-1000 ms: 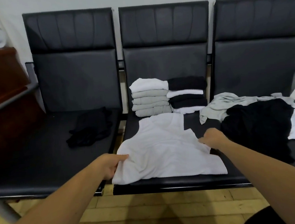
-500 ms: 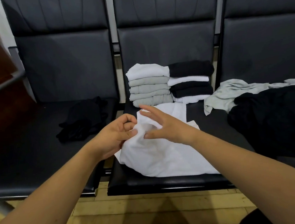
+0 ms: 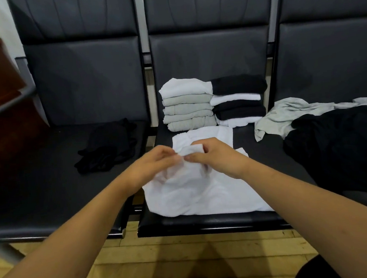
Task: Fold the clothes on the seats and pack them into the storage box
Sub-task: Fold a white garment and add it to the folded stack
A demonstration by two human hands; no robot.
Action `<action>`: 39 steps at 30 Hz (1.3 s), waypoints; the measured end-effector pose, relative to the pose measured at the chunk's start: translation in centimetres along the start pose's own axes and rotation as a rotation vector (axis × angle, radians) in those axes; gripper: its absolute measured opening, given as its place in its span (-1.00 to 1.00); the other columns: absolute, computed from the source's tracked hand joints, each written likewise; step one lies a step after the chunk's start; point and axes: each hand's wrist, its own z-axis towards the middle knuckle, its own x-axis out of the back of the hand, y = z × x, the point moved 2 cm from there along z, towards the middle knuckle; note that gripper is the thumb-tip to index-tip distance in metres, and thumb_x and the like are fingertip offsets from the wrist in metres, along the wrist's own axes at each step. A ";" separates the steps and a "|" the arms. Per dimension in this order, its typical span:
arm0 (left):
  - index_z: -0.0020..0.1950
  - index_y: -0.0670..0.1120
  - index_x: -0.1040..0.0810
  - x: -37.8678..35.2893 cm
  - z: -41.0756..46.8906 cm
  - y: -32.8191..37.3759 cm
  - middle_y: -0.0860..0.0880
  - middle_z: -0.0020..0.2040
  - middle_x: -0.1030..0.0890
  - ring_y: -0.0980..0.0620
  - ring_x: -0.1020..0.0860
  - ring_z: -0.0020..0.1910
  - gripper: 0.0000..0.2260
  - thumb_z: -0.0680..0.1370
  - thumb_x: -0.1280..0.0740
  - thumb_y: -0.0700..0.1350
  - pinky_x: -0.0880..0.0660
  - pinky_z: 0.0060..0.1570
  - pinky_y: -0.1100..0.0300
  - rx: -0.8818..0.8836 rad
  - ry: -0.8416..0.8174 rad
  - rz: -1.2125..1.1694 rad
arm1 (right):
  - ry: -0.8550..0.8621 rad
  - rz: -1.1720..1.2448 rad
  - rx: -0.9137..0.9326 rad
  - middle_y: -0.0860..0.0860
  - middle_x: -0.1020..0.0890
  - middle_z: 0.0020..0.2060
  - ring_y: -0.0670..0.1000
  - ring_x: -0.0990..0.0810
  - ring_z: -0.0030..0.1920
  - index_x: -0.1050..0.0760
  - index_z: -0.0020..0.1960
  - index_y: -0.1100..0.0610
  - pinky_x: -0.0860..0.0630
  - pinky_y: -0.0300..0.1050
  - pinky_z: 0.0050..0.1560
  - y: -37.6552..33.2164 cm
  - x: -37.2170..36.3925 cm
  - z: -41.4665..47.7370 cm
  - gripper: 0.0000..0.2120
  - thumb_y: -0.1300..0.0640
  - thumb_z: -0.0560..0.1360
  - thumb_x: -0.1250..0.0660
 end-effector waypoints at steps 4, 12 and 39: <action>0.07 0.00 -0.65 -2.0 -0.1 2.0 0.00 -0.05 -0.72 0.01 -0.69 -0.06 -0.69 0.47 -0.46 0.17 -0.61 0.03 -0.01 -0.057 -0.035 0.161 | 0.001 0.010 -0.017 0.15 -0.59 -0.18 -0.01 -0.54 -0.18 -0.56 0.06 0.32 -0.46 -0.12 -0.16 -0.8 -0.5 0.1 -0.61 -0.01 0.49 -0.47; 0.08 -0.02 -0.69 0.3 0.2 0.7 -0.06 0.03 -0.72 -0.10 -0.67 0.05 -0.83 0.63 -0.31 -0.05 -0.53 0.22 -0.12 -0.056 0.233 -0.379 | -0.427 -0.442 -0.331 -0.14 -0.69 -0.07 -0.02 -0.66 0.01 -0.60 0.06 0.00 -0.55 -0.21 -0.03 2.7 1.8 -1.9 -0.70 -0.03 0.40 -0.57; 0.28 -0.10 -0.47 4.7 14.5 -6.0 -0.06 0.25 -0.43 -0.07 -0.50 0.19 -0.40 0.44 -0.39 0.30 -0.42 0.01 0.16 0.042 0.388 0.434 | 0.483 -0.813 -0.342 0.25 -0.31 0.34 0.28 -0.47 0.24 -0.32 0.42 0.24 -0.45 0.12 0.28 11.5 13.5 7.9 -0.40 -0.09 0.55 -0.39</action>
